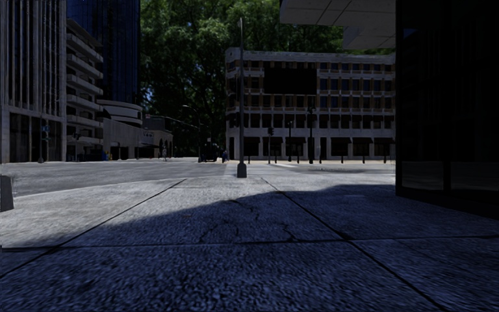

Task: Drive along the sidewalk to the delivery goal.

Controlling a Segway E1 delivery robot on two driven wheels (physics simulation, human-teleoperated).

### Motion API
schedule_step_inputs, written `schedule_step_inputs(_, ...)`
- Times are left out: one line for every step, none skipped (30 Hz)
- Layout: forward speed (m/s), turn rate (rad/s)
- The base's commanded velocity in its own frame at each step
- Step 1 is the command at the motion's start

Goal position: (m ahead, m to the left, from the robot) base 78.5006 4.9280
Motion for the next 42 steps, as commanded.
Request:
schedule_step_inputs(2.0, 0.0)
schedule_step_inputs(2.0, 0.0)
schedule_step_inputs(2.0, 0.0)
schedule_step_inputs(2.0, 0.0)
schedule_step_inputs(2.0, 0.0)
schedule_step_inputs(2.0, 0.0)
schedule_step_inputs(2.0, 0.0)
schedule_step_inputs(2.0, 0.0)
schedule_step_inputs(2.0, 0.0)
schedule_step_inputs(2.0, -0.02)
schedule_step_inputs(2.0, -0.02)
schedule_step_inputs(2.0, -0.13)
schedule_step_inputs(2.0, -0.25)
schedule_step_inputs(2.0, -0.4)
schedule_step_inputs(2.0, -0.52)
schedule_step_inputs(2.0, -0.56)
schedule_step_inputs(2.0, -0.56)
schedule_step_inputs(2.0, -0.57)
schedule_step_inputs(2.0, -0.57)
schedule_step_inputs(2.0, -0.57)
schedule_step_inputs(2.0, -0.57)
schedule_step_inputs(2.0, -0.57)
schedule_step_inputs(2.0, -0.56)
schedule_step_inputs(2.0, -0.49)
schedule_step_inputs(2.0, -0.45)
schedule_step_inputs(2.0, 0.0)
schedule_step_inputs(2.0, 0.0)
schedule_step_inputs(2.0, 0.0)
schedule_step_inputs(2.0, 0.0)
schedule_step_inputs(2.0, 0.0)
schedule_step_inputs(2.0, 0.0)
schedule_step_inputs(2.0, 0.0)
schedule_step_inputs(2.0, 0.0)
schedule_step_inputs(2.0, 0.0)
schedule_step_inputs(2.0, 0.0)
schedule_step_inputs(2.0, 0.0)
schedule_step_inputs(2.0, 0.0)
schedule_step_inputs(2.0, 0.0)
schedule_step_inputs(2.0, 0.0)
schedule_step_inputs(2.0, 0.0)
schedule_step_inputs(2.0, 0.0)
schedule_step_inputs(2.0, 0.0)
